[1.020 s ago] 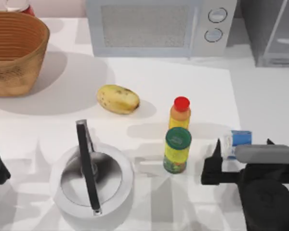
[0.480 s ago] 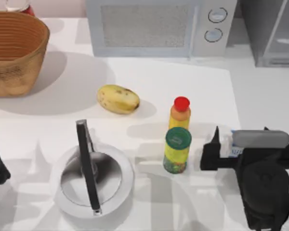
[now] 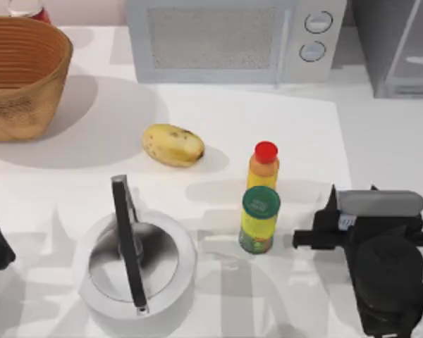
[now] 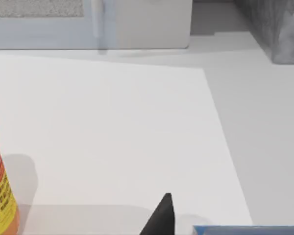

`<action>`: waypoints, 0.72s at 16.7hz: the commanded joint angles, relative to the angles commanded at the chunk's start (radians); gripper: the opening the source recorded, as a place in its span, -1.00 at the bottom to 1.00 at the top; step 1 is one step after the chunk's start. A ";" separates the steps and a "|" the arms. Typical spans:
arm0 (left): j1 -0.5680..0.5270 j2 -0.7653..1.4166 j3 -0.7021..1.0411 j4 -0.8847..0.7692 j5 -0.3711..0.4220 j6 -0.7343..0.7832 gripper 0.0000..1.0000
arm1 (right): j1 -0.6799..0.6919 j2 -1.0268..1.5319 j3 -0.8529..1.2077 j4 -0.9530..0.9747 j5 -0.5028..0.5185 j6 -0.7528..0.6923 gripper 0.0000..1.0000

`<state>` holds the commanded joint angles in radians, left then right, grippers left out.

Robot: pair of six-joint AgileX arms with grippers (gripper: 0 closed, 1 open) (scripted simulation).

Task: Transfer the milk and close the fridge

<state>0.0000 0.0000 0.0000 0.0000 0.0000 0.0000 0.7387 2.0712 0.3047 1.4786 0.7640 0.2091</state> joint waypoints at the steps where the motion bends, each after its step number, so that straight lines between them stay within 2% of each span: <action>1: 0.000 0.000 0.000 0.000 0.000 0.000 1.00 | 0.000 0.000 0.000 0.000 0.000 0.000 -0.36; 5: 0.000 0.000 0.000 0.000 0.000 0.000 1.00 | 0.000 0.000 0.000 0.000 0.000 0.000 -0.96; 12: 0.000 0.000 0.000 0.000 0.000 0.000 1.00 | 0.000 0.000 0.000 0.000 0.000 0.000 -1.00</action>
<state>0.0000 0.0000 0.0000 0.0000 0.0000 0.0000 0.7387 2.0712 0.3047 1.4786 0.7640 0.2091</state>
